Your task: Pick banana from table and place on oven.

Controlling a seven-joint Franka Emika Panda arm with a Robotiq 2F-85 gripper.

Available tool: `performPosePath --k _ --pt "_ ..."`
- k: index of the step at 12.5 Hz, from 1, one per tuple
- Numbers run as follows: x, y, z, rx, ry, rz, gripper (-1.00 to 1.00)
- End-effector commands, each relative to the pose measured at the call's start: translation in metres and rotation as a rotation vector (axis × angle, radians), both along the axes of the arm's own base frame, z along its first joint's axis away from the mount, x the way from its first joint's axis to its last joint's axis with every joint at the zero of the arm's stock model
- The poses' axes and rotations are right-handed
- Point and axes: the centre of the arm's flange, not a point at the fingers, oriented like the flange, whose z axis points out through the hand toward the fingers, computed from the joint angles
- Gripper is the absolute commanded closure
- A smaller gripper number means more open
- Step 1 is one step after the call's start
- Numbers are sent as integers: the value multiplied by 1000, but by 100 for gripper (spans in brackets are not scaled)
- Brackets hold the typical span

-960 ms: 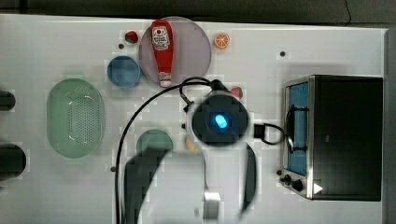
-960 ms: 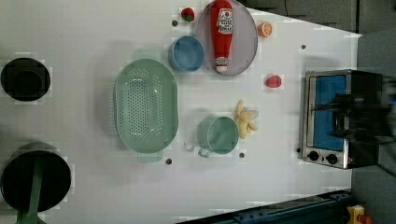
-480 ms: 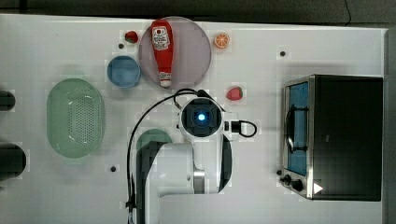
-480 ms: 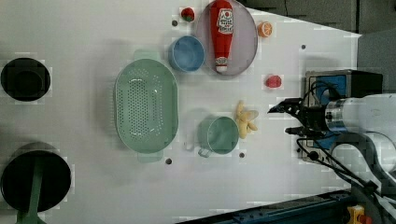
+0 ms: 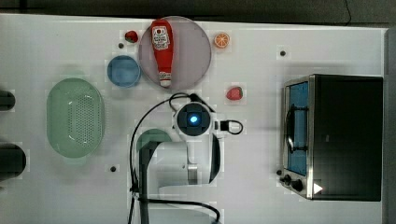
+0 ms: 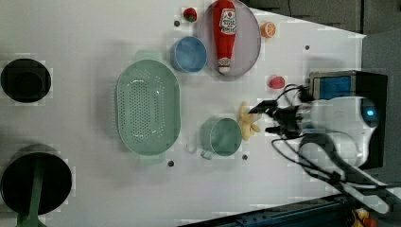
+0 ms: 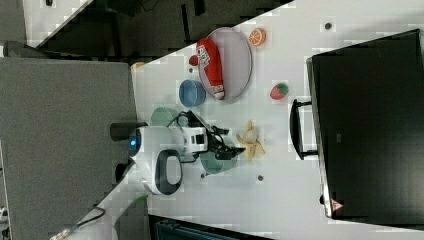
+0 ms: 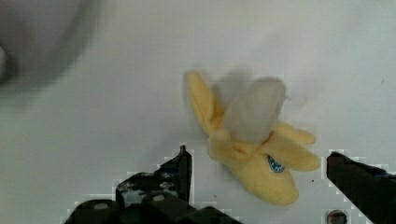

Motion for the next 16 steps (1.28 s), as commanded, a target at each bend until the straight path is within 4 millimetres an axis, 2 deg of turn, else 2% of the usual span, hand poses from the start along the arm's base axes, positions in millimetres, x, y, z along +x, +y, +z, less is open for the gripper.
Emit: performPosePath --k 1,3,4,8,10,11,13,14,16 --pt "-9 5 -28 11 10 16 -100" --pt "-11 5 -38 14 3 17 -100" --pt "-13 5 -43 14 13 16 -93" --pt "-13 5 -43 16 -1 12 5" --pt "-12 5 -42 17 -9 11 48" --pt "-11 5 -41 18 -13 8 50" --pt "-3 5 -22 18 -54 6 50" --pt "1 5 -4 18 -86 6 50" --pt "7 4 49 12 -136 7 50"
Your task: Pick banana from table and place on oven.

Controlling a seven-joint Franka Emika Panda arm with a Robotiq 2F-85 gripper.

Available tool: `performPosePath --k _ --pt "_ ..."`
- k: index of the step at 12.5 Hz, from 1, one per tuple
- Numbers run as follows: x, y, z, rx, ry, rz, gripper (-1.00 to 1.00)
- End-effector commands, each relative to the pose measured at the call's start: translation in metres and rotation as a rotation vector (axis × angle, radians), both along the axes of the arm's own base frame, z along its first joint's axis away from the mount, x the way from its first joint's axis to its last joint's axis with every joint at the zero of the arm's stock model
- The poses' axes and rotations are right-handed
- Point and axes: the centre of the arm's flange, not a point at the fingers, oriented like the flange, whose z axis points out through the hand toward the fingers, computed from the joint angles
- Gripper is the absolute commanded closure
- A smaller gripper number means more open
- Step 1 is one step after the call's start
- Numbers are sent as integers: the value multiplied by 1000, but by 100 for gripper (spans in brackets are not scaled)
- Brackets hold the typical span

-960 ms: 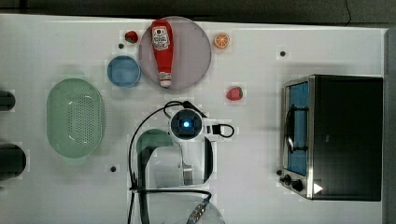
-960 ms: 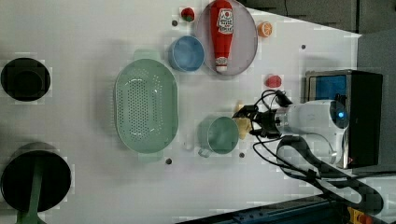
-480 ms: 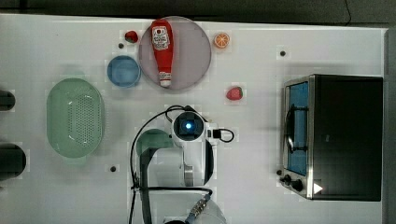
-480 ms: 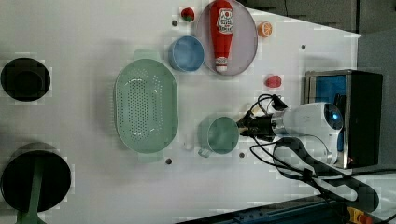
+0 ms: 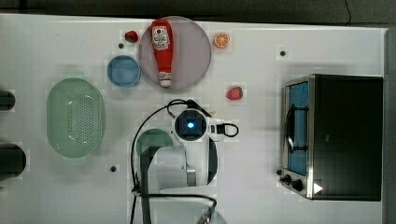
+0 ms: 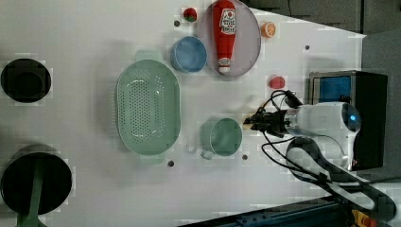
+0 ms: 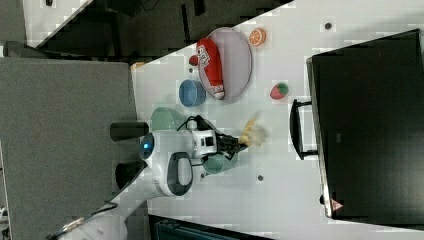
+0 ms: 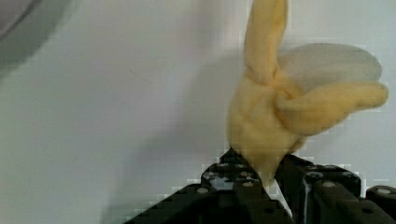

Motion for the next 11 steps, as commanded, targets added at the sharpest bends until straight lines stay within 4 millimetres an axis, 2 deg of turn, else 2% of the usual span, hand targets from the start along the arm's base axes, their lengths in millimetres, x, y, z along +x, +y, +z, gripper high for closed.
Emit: performPosePath --k 1,5,8,10,11 --pt "17 -1 105 4 -150 -16 50" --pt "3 -13 248 -14 -177 -40 50" --pt "-15 -27 344 -13 -194 -73 50" --pt "-33 -35 388 -11 -161 -88 50" --pt "-38 -40 399 -9 -138 -99 50"
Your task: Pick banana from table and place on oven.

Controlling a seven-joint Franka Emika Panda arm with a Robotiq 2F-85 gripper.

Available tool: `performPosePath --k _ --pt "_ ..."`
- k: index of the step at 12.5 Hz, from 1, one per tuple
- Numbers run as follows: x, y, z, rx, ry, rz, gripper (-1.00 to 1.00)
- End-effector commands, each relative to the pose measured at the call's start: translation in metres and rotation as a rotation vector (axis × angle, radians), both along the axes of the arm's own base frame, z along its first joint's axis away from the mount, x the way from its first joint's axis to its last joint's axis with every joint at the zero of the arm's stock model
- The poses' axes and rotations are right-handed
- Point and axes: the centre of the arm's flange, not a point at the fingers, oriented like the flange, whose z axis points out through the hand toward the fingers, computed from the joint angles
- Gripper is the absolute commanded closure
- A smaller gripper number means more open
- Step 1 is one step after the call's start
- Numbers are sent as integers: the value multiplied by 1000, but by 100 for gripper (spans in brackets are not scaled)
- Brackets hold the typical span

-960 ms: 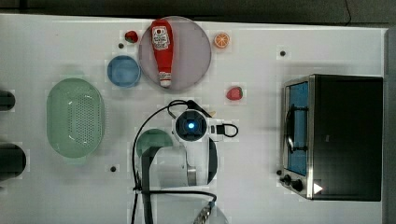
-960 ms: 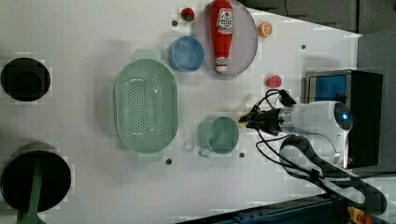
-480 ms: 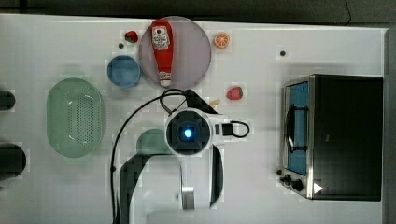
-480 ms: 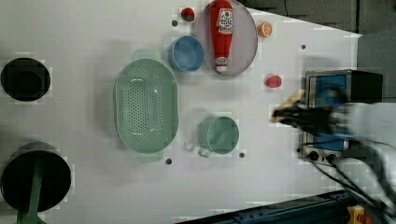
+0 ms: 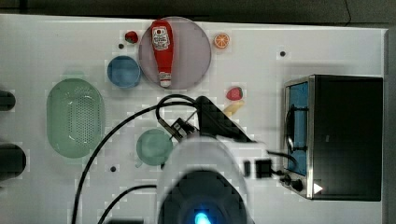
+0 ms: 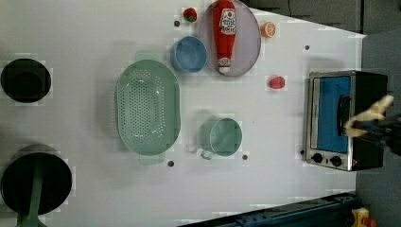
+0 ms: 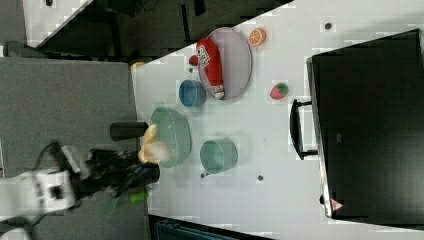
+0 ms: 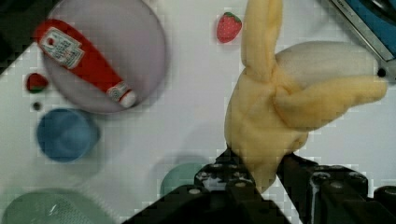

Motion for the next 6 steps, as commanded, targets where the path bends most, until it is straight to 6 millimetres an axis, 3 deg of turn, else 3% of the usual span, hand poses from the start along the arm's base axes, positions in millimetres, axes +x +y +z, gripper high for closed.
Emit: performPosePath --k 1,3,6 --pt "-1 -27 7 17 69 -52 50" --pt "1 -64 7 40 64 -86 50" --pt "-3 -149 -16 77 90 -50 50"
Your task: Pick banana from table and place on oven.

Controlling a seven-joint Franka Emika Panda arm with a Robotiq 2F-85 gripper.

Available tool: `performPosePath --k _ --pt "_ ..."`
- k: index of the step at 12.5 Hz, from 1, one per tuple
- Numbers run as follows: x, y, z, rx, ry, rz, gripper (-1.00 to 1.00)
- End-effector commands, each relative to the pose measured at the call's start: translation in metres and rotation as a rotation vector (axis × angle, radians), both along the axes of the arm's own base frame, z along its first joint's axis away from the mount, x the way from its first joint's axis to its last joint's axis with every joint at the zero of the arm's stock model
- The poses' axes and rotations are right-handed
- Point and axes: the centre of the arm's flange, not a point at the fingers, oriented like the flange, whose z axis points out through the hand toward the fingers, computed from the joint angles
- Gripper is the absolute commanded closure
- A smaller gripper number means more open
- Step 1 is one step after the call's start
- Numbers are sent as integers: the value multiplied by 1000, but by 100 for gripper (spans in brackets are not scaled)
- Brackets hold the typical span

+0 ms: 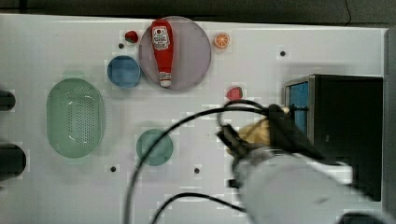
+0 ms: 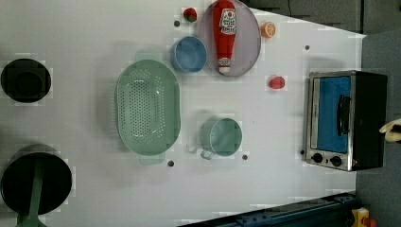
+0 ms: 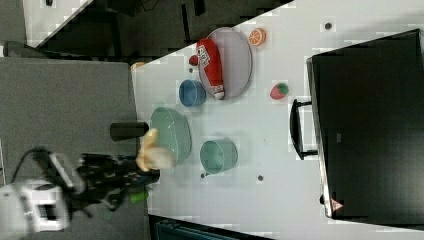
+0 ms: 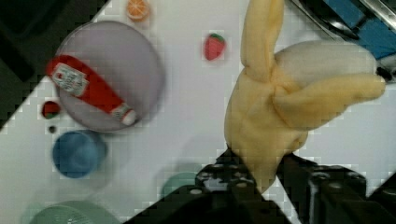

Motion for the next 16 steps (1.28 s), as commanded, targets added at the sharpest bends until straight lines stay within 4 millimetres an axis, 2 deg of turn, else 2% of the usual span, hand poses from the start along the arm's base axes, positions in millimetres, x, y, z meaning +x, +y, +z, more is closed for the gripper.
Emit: performPosePath --k 1,3,5,7,9,11,14,16 --pt "3 -96 -58 15 103 35 50" --pt "3 -157 -83 5 80 92 50" --pt "5 -210 -106 -53 38 194 50" --pt "9 -253 -123 -134 20 289 50" --pt "11 -285 -136 -184 49 345 50" --pt "19 -303 -146 -209 92 388 50" --pt "30 -311 -153 -230 126 435 44" --pt "30 -310 -157 -216 126 431 2"
